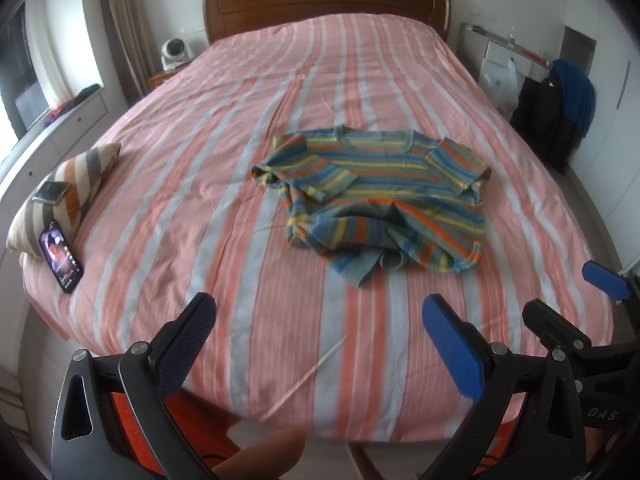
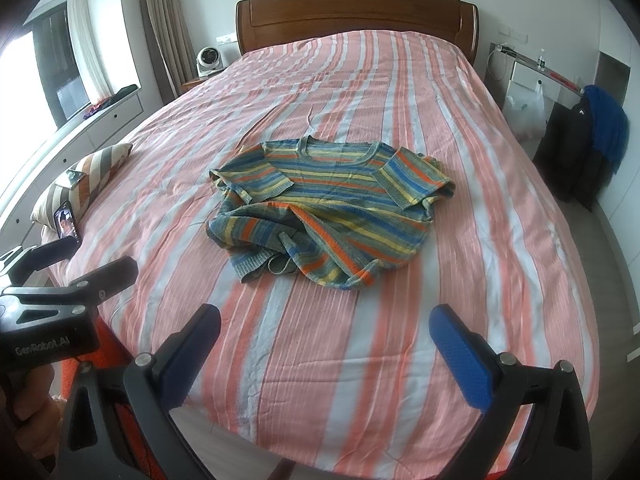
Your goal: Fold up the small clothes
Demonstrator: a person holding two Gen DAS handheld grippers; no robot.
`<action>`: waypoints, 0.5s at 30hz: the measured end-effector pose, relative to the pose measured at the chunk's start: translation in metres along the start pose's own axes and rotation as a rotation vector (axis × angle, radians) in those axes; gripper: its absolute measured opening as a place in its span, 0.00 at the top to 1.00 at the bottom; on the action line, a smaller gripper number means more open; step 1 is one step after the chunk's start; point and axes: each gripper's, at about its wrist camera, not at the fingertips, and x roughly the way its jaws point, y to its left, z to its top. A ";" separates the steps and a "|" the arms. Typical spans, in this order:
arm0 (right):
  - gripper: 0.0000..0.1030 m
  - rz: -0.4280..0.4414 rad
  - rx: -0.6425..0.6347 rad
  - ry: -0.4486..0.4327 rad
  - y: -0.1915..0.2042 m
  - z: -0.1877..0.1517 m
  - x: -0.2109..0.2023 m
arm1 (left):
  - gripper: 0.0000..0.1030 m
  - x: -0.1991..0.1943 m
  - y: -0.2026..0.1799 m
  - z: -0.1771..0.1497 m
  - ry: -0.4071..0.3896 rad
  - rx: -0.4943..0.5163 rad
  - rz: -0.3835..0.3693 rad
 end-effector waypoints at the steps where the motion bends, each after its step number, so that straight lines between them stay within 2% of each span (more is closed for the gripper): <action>1: 0.00 0.001 0.000 -0.001 0.000 0.001 0.000 | 0.00 0.000 0.000 -0.001 -0.002 0.001 -0.001; 12: 0.00 0.014 0.002 -0.003 -0.001 0.003 -0.002 | 0.00 0.000 -0.001 0.000 -0.005 0.005 0.004; 15: 0.00 0.044 0.024 -0.036 -0.006 0.004 -0.004 | 0.00 0.003 0.011 0.002 -0.010 0.016 -0.006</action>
